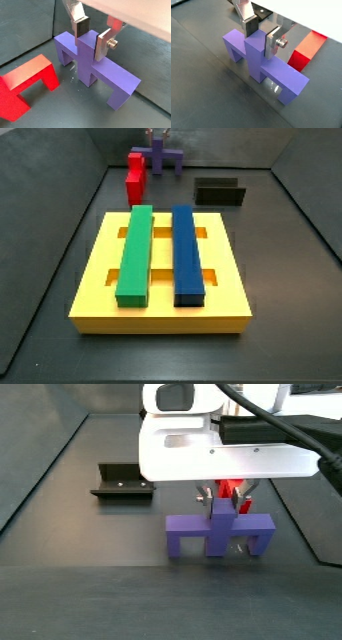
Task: Pick up the purple object. Move up. Move to above the board. Insert the purple object.
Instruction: Pick up the purple object, then move up, then move to above the board.
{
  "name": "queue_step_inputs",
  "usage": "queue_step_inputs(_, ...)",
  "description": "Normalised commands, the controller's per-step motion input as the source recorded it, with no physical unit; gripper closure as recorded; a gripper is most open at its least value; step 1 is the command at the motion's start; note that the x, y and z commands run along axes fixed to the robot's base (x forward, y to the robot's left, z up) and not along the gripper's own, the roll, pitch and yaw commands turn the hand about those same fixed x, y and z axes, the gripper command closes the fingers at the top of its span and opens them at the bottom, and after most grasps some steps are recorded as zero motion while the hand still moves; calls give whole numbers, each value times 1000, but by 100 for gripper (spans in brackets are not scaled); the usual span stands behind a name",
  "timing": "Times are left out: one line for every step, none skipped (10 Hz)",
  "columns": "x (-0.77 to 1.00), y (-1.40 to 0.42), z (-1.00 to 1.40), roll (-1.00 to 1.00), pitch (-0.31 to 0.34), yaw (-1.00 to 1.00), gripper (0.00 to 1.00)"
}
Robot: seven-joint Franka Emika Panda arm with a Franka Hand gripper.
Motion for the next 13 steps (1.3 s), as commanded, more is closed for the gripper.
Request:
queue_step_inputs(0, 0, 0, 0, 0, 0, 100)
queue_step_inputs(0, 0, 0, 0, 0, 0, 100)
queue_step_inputs(0, 0, 0, 0, 0, 0, 100)
queue_step_inputs(0, 0, 0, 0, 0, 0, 100)
queue_step_inputs(0, 0, 833, 0, 0, 0, 100)
queue_step_inputs(78, -81, 797, -2, 1, 3, 100)
queue_step_inputs(40, -56, 489, 26, 49, 4, 100)
queue_step_inputs(46, -31, 294, 49, 51, 7, 100)
queue_step_inputs(0, 0, 1400, 0, 0, 0, 100)
queue_step_inputs(-21, 3, 1400, -11, 17, -2, 100)
queue_step_inputs(-51, -9, 1400, 15, 24, 3, 100)
queue_step_inputs(9, 6, 1400, 10, 17, 2, 100)
queue_step_inputs(36, 20, 823, -14, 75, 0, 100)
